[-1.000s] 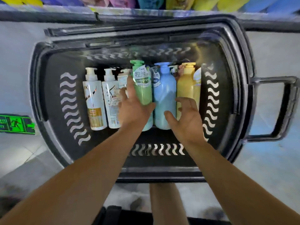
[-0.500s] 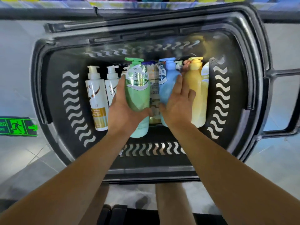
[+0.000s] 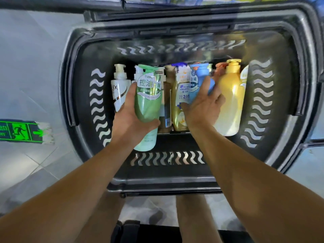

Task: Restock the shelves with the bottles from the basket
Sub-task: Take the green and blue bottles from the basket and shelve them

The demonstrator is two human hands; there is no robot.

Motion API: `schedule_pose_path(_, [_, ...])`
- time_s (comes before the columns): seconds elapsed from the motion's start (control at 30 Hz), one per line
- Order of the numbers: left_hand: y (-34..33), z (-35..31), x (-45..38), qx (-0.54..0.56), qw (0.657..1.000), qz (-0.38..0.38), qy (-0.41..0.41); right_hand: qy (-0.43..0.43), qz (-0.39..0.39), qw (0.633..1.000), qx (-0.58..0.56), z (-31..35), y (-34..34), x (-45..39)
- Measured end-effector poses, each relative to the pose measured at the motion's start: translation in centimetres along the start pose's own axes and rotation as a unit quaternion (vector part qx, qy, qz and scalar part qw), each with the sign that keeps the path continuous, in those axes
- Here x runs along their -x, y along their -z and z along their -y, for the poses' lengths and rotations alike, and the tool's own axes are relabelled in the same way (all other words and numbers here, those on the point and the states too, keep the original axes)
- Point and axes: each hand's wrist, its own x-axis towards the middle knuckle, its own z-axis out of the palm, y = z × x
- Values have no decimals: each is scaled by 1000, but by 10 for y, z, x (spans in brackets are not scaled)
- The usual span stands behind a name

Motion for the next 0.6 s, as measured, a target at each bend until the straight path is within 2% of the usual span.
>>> schedule_pose_path(0.3, [2, 9, -6, 9, 1000, 18, -23, -7, -58, 998, -16, -14, -6, 6])
schedule_pose_path(0.43, [5, 15, -9, 4, 999, 19, -42, 28, -24, 989, -141, -27, -5, 29])
schedule_pose_path(0.6, [10, 20, -12, 13, 999, 18, -33, 63, 54, 972, -219, -20, 9, 22])
